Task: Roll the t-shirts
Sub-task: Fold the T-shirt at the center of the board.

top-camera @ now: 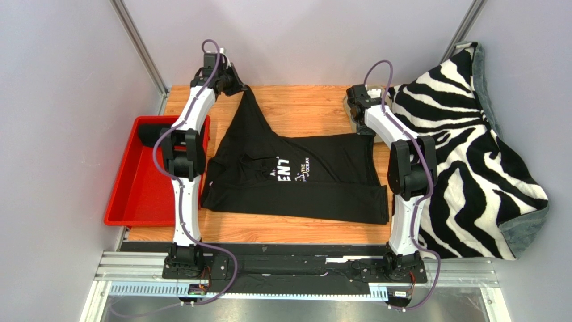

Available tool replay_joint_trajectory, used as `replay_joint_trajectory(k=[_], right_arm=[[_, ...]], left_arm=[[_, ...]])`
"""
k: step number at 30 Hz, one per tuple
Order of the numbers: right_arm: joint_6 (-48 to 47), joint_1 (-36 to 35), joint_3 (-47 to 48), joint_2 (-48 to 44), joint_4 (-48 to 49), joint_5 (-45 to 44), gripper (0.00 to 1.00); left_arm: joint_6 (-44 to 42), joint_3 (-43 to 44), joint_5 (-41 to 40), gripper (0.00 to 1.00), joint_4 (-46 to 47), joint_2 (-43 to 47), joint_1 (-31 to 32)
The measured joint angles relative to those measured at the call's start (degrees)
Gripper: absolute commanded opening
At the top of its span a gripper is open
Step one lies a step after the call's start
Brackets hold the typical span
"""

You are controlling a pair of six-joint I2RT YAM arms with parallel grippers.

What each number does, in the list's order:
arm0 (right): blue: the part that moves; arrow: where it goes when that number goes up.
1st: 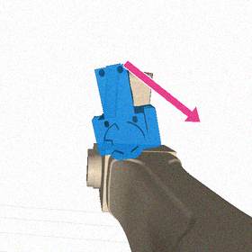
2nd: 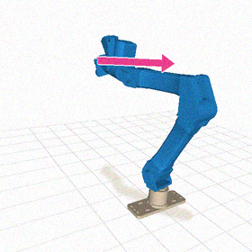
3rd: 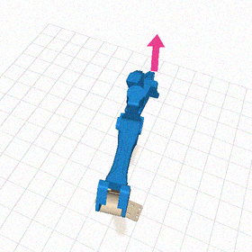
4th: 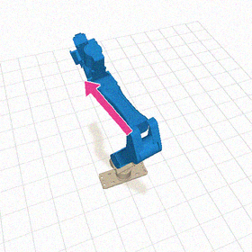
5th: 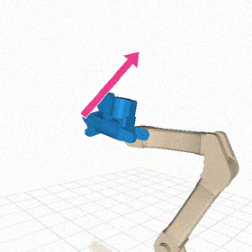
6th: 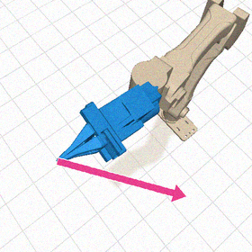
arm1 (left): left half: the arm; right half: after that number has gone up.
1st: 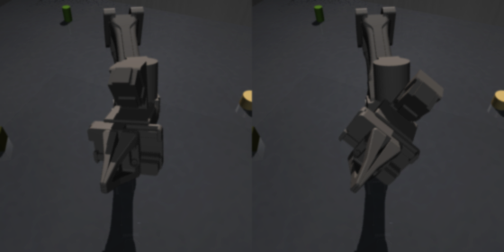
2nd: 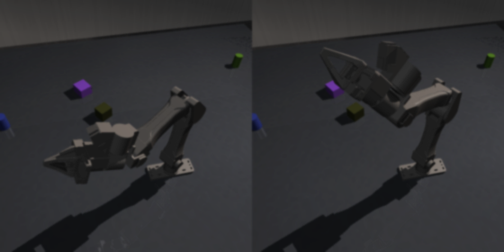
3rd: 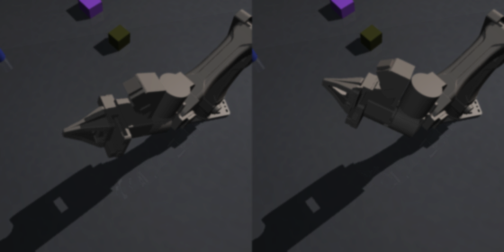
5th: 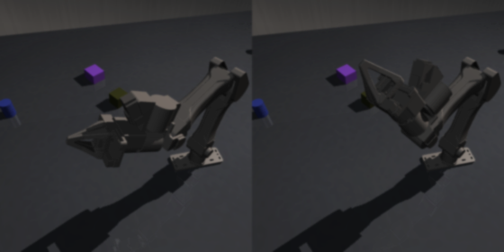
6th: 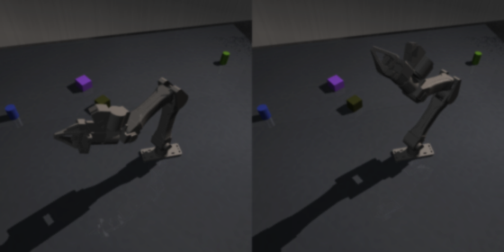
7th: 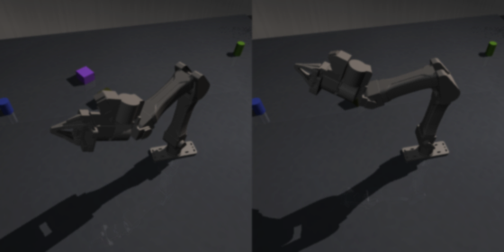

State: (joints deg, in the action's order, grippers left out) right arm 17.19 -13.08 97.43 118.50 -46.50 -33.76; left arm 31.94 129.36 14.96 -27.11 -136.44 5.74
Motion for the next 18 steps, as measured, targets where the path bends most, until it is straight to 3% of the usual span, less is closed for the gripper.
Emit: replay_joint_trajectory(k=[8, 18], right_arm=[[-3.5, 0.8, 0.0, -0.8, 0.1, -2.4, 0.00], [-4.0, 2.5, -3.1, -3.3, 0.4, 0.7, 0.00]], left_arm=[[-0.3, -6.4, -0.3, 0.00, -1.0, 7.5, -0.3], [-0.1, -15.1, 1.3, 0.00, -2.3, 13.6, -0.3]])
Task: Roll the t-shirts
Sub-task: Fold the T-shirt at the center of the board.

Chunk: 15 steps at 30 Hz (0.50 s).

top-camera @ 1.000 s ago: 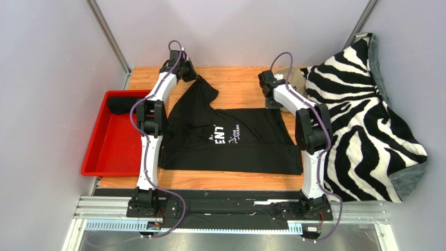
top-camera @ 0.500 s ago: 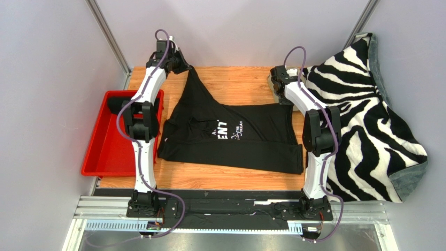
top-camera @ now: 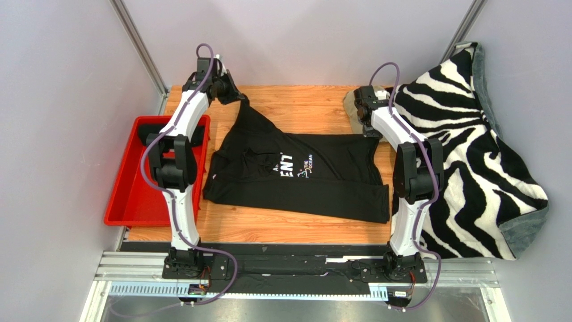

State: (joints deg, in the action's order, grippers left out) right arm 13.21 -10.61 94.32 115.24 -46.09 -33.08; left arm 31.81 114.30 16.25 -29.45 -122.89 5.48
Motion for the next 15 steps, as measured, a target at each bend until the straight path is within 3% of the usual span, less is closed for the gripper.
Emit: replay_joint_trajectory(k=[6, 15], right_arm=[[3.7, 0.0, -3.7, -3.9, -1.5, -0.1, 0.00], [9.8, -0.2, -15.6, -11.9, -3.6, -1.1, 0.00]], left_arm=[[3.0, -17.0, -1.4, 0.00, -0.4, 11.7, 0.3], [8.1, -45.6, -6.3, 0.00, -1.3, 37.6, 1.2]])
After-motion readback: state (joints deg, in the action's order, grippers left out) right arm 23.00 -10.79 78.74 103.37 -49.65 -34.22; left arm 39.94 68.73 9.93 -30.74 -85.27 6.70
